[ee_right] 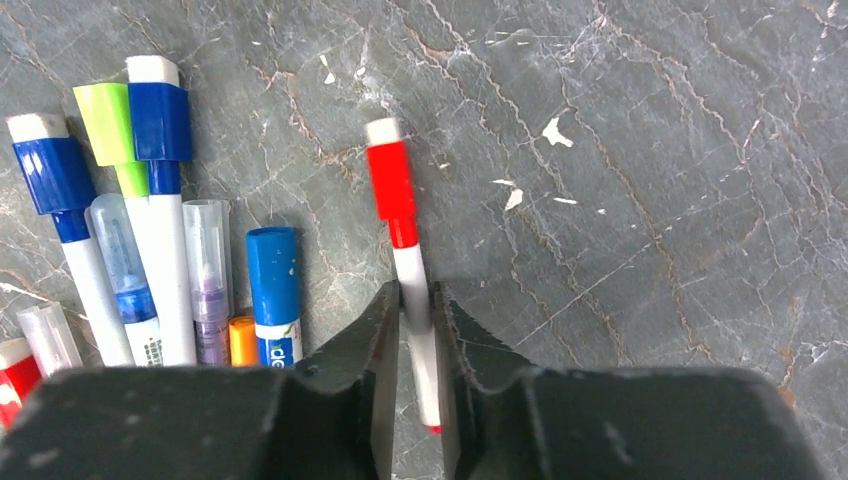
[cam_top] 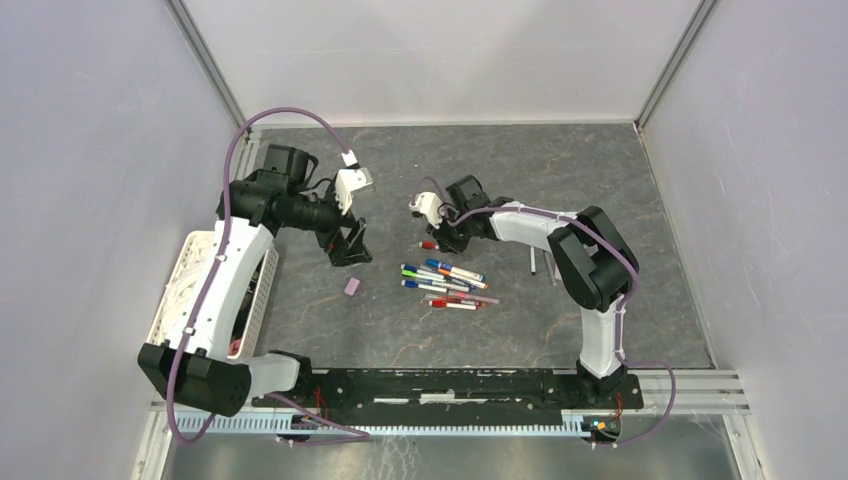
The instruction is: Open the pen caps
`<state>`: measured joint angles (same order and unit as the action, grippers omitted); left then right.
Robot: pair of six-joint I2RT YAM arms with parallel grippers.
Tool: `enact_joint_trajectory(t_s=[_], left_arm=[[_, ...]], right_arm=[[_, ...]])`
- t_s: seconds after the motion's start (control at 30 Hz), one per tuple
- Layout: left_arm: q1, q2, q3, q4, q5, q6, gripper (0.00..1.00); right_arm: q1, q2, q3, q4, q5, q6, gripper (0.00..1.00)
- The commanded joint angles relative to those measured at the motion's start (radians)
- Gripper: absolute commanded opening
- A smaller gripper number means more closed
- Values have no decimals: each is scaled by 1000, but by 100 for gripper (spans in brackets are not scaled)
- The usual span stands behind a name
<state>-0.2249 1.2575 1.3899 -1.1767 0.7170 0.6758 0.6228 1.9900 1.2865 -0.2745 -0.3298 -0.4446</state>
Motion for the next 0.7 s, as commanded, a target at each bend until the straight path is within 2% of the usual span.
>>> enact_joint_trajectory(t_s=[0.0,0.17,0.3,0.53,0.67], left_arm=[[-2,4,38,-6,41,45,100],[-2,15,9,-8,57,65,99],[-2,17,-30,-7,69,99,99],[-3,31,-125,7,120,214,100],[-19,57,-172,15,155,303,100]], right_arm=[[-6,-6,-83,60,95,11,19],[-27,-53,-127,127,55,81,0],[-30,-126,-141,153,-7,132,0],[-17,-248,-137,117,-245,264,0],[22,-318,-204,149,-369,345,0]])
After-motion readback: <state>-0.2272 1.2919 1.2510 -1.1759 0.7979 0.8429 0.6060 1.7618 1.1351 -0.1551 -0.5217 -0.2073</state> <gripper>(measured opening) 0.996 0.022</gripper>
